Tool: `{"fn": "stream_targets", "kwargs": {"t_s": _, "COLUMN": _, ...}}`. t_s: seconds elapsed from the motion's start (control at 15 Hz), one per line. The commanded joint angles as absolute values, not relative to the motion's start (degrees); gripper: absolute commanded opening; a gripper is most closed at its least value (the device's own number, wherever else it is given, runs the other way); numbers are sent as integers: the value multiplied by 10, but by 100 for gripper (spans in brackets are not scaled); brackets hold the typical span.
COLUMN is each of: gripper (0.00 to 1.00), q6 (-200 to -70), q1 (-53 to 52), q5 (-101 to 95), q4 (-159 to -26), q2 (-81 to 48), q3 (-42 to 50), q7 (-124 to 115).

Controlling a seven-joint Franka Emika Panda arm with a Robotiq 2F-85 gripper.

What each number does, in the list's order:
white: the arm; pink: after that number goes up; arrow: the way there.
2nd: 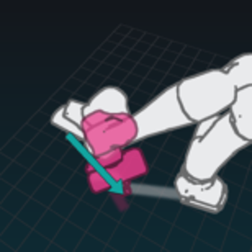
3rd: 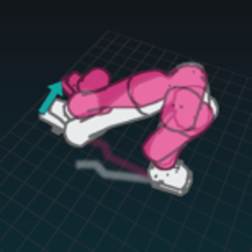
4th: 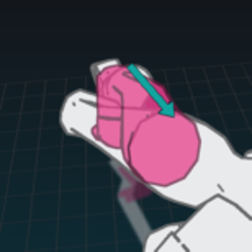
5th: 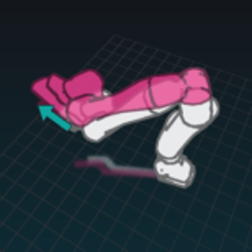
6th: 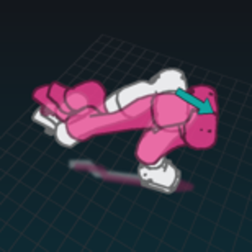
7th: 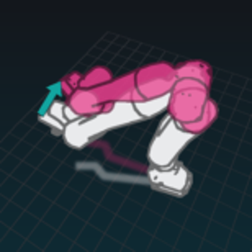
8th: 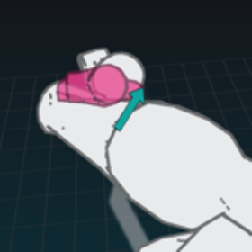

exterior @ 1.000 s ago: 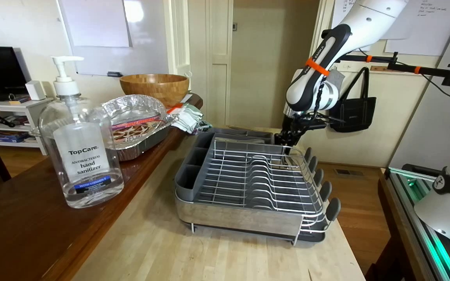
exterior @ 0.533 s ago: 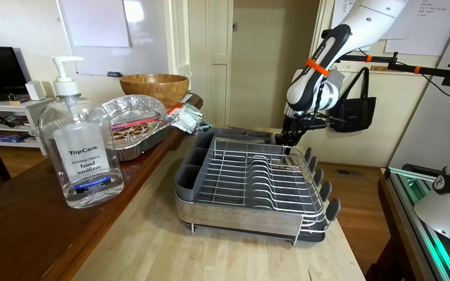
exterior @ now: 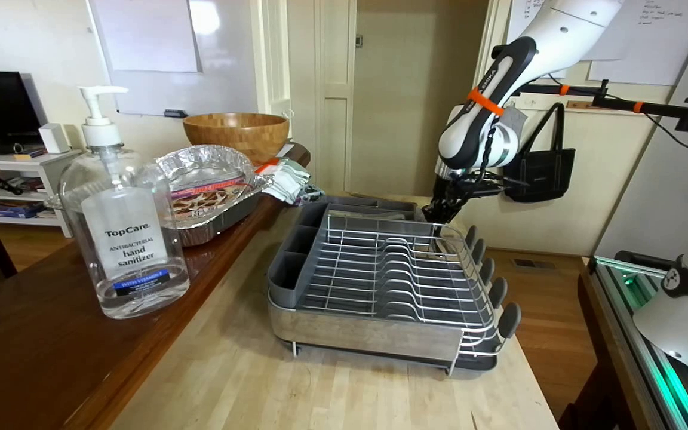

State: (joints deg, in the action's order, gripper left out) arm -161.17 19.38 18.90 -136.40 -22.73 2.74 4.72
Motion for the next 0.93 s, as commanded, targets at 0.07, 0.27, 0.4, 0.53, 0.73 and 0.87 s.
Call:
{"fn": "stream_targets", "kwargs": {"t_s": 0.07, "gripper": 26, "q6": -1586, "q1": 188, "q5": 176, "q4": -1360, "q2": -232, "q3": 40, "q7": 41}}
{"fn": "stream_targets", "kwargs": {"t_s": 0.27, "gripper": 40, "q6": -1584, "q1": 188, "q5": 174, "q4": -1360, "q2": -231, "q3": 43, "q7": 42}}
{"fn": "stream_targets", "kwargs": {"t_s": 0.4, "gripper": 54, "q6": -1583, "q1": 188, "q5": 174, "q4": -1360, "q2": -232, "q3": 44, "q7": 42}}
{"fn": "stream_targets", "kwargs": {"t_s": 0.53, "gripper": 69, "q6": -1582, "q1": 189, "q5": 176, "q4": -1358, "q2": -235, "q3": 44, "q7": 43}}
{"fn": "stream_targets", "kwargs": {"t_s": 0.73, "gripper": 91, "q6": -1580, "q1": 190, "q5": 176, "q4": -1358, "q2": -237, "q3": 44, "q7": 43}}
{"fn": "stream_targets", "kwargs": {"t_s": 0.87, "gripper": 86, "q6": -1580, "q1": 190, "q5": 175, "q4": -1357, "q2": -240, "q3": 45, "q7": 43}}
